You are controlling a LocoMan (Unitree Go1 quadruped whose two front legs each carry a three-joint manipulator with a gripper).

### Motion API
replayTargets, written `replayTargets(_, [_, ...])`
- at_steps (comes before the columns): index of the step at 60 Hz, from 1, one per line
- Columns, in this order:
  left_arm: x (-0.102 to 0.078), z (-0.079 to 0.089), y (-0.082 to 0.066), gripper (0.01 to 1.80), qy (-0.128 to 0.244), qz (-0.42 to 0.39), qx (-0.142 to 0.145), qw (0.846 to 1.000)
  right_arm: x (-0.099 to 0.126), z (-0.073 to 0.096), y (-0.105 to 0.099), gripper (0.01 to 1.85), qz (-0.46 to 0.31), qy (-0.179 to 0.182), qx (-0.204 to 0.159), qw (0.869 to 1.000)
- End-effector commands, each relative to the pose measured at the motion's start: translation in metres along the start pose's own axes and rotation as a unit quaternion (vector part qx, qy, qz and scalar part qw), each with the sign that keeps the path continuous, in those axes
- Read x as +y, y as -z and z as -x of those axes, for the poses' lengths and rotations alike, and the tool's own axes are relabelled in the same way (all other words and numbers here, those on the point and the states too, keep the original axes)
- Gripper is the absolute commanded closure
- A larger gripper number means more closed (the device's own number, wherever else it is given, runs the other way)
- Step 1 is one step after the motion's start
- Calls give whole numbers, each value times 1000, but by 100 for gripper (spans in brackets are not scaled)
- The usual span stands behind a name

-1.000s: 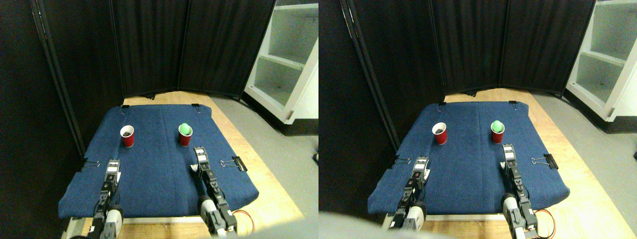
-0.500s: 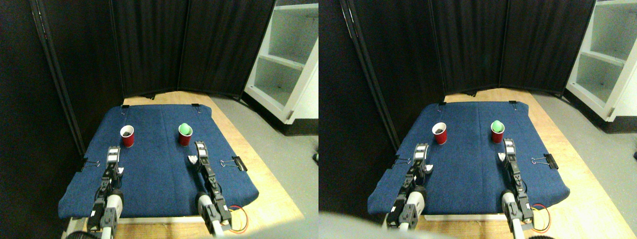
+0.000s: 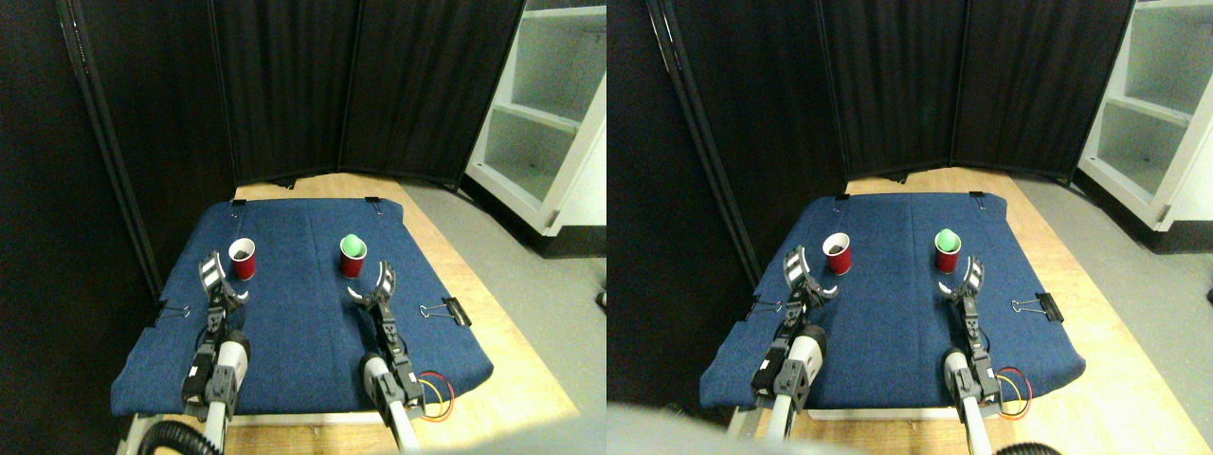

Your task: Pour (bimanual)

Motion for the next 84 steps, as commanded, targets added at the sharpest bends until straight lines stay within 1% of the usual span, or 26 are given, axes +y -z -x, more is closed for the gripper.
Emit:
replayTargets(1, [4,-10,4,89,-6,34,-21,999,2,-7,3,102,-45,0,-10,999])
replayTargets(2, [5,-13,6,90,-13,45,-26,999,2,-9,3,101,-74,9,-8,997])
replayTargets(6, [10,-19,10,88,-26,63,-37,997,-2,-15,4,100,-118,14,-5,993])
replayTargets(11, [15,-25,13,87,-34,85,-45,995,-4,-19,5,97,-135,18,-4,991])
replayTargets(13, [17,-27,14,84,-36,97,-46,994,-6,-22,5,96,-165,17,-4,986])
replayTargets(14, [17,-27,14,84,-36,97,-46,994,-6,-22,5,96,-165,17,-4,986])
replayTargets(15, [20,-31,16,83,-43,112,-50,992,-8,-25,6,96,-198,23,-3,980])
replayTargets(20, [24,-35,19,87,-52,138,-57,987,-11,-27,7,98,-211,29,-7,977])
replayTargets(25, [26,-39,23,86,-61,166,-65,982,-15,-30,10,114,-233,27,-15,972])
replayTargets(28, [26,-40,24,86,-64,174,-69,980,-15,-30,11,114,-230,32,-15,973])
replayTargets(29, [26,-40,25,85,-67,181,-71,979,-15,-30,11,112,-239,40,-12,970])
replayTargets(33, [26,-41,26,72,-73,215,-62,972,-16,-30,12,110,-252,42,-7,967])
replayTargets(35, [25,-41,27,69,-78,225,-61,969,-16,-30,13,109,-266,46,-5,963])
replayTargets(38, [23,-40,27,65,-81,228,-58,969,-16,-30,14,108,-271,48,-7,961])
replayTargets(41, [22,-40,28,65,-81,233,-51,968,-16,-30,14,105,-281,48,-1,959])
replayTargets(42, [21,-40,29,68,-84,242,-51,965,-16,-30,14,102,-295,52,2,954])
replayTargets(46, [19,-41,30,68,-87,254,-51,962,-15,-31,15,96,-294,55,0,954])
replayTargets(49, [18,-42,33,70,-88,260,-48,960,-16,-32,16,92,-311,55,6,949])
replayTargets(52, [20,-44,34,70,-89,262,-43,960,-16,-33,17,89,-315,57,5,947])
replayTargets(53, [20,-45,35,70,-91,265,-44,959,-15,-34,17,88,-326,61,6,943])
replayTargets(57, [21,-48,37,70,-92,270,-40,958,-14,-34,19,89,-330,65,4,942])
replayTargets(60, [22,-50,39,69,-94,275,-40,956,-15,-35,20,88,-324,70,2,944])
replayTargets(63, [23,-52,41,66,-98,287,-42,952,-15,-37,21,90,-335,75,1,939])
replayTargets(67, [22,-54,42,67,-97,294,-40,950,-16,-39,22,89,-343,74,0,936])
replayTargets(73, [22,-57,45,69,-98,303,-37,947,-15,-43,24,91,-373,75,-4,925])
replayTargets(84, [19,-59,48,72,-96,312,-40,944,-13,-47,27,88,-378,80,1,922])
